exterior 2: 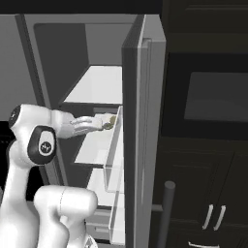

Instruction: Place two dumplings into each of the tupperware containers and then place the containers in the fridge.

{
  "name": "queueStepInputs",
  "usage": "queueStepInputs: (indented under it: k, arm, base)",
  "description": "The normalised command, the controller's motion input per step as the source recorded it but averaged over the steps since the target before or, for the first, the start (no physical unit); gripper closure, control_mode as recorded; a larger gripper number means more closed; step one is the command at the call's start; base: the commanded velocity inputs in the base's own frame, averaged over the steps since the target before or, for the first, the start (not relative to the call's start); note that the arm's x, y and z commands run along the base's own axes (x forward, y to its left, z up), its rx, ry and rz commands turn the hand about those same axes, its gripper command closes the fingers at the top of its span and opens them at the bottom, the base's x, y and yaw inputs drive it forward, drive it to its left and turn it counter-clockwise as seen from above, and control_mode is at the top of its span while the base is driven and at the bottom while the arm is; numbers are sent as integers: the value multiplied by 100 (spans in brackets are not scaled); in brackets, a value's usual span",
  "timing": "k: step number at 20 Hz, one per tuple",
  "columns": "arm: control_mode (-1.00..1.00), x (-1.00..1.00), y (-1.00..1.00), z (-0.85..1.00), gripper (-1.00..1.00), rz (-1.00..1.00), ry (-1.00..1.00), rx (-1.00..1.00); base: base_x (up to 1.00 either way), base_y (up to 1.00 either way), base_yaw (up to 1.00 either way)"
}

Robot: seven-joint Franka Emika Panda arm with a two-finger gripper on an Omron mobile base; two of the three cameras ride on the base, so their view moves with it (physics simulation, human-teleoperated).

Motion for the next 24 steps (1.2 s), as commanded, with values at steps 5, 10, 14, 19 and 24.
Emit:
queueStepInputs:
  k: [5,10,14,19,24]
  arm:
    - [-100,-100,0,-43,-100,-19,12,54]
    - [-100,-71,0,-88,-100,-6,1,82]
    - [-100,-8,72,-55,-100,-14,-22,51]
    - [-100,-2,75,-40,-100,-12,-14,13]
    - [-100,-11,36,-12,-100,-5,-1,-12]
  base:
    - [0,0,0]
    - [0,0,0]
    - [0,0,0]
    - [0,0,0]
    - [0,0,0]
